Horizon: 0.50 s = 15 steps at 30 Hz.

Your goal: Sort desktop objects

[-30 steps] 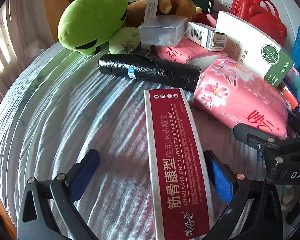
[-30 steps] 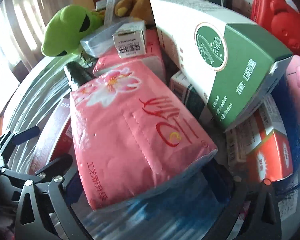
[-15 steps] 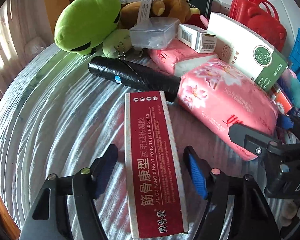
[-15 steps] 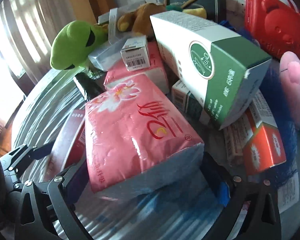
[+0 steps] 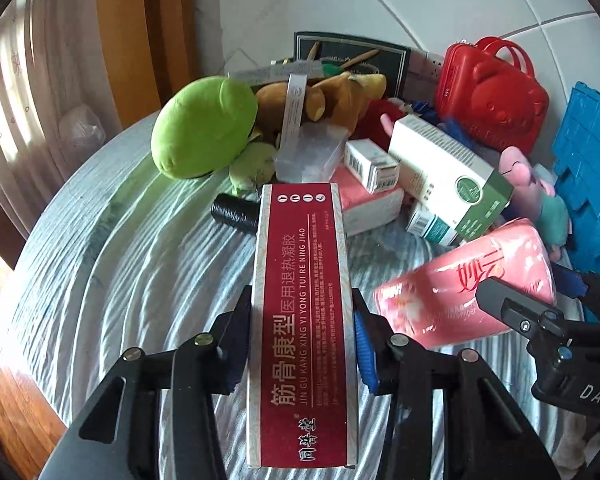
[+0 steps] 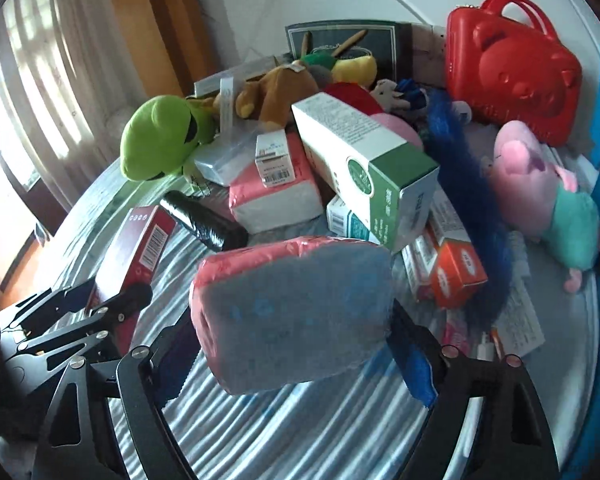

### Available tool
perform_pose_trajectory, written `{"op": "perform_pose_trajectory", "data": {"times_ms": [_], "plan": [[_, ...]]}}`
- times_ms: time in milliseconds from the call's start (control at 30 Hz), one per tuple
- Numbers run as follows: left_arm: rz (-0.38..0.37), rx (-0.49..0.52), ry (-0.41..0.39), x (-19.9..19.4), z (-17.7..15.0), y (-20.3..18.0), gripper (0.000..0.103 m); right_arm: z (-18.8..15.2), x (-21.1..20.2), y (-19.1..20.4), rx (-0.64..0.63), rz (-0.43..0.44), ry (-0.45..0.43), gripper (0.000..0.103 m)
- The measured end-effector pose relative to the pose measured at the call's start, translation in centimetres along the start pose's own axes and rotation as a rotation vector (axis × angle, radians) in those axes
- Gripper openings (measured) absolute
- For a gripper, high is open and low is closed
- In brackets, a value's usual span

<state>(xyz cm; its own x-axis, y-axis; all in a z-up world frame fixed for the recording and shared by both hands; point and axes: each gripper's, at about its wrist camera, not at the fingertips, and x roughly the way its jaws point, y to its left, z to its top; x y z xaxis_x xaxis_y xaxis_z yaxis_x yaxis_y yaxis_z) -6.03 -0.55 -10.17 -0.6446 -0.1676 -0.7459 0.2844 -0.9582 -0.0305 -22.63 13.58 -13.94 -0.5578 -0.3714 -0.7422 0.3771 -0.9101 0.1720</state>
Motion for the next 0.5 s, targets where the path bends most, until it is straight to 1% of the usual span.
{"op": "perform_pose_trajectory", "data": {"times_ms": [133,267,333,367,433,500], "plan": [[-0.05,0.026,-0.066,-3.0,2.4,-1.0,0.044,0.9,-3.9,0.0,0.008,-0.005,-0.058,0.083],[-0.091,0.071,-0.143,-5.8,4.6,-2.6,0.044,2.8,-8.6,0.3,0.013,-0.048,-0.154,0.083],[-0.121,0.085,-0.183,-7.6,5.7,-3.6,0.044,3.8,-11.5,0.2,0.018,-0.072,-0.217,0.083],[-0.137,0.098,-0.206,-8.6,6.2,-4.2,0.044,4.3,-13.3,0.1,0.018,-0.096,-0.262,0.083],[-0.158,0.127,-0.249,-10.5,7.1,-5.5,0.044,4.9,-16.7,-0.3,0.021,-0.129,-0.329,0.083],[-0.196,0.159,-0.289,-12.3,8.1,-7.2,0.044,5.4,-20.0,-0.8,0.038,-0.171,-0.398,0.083]]}}
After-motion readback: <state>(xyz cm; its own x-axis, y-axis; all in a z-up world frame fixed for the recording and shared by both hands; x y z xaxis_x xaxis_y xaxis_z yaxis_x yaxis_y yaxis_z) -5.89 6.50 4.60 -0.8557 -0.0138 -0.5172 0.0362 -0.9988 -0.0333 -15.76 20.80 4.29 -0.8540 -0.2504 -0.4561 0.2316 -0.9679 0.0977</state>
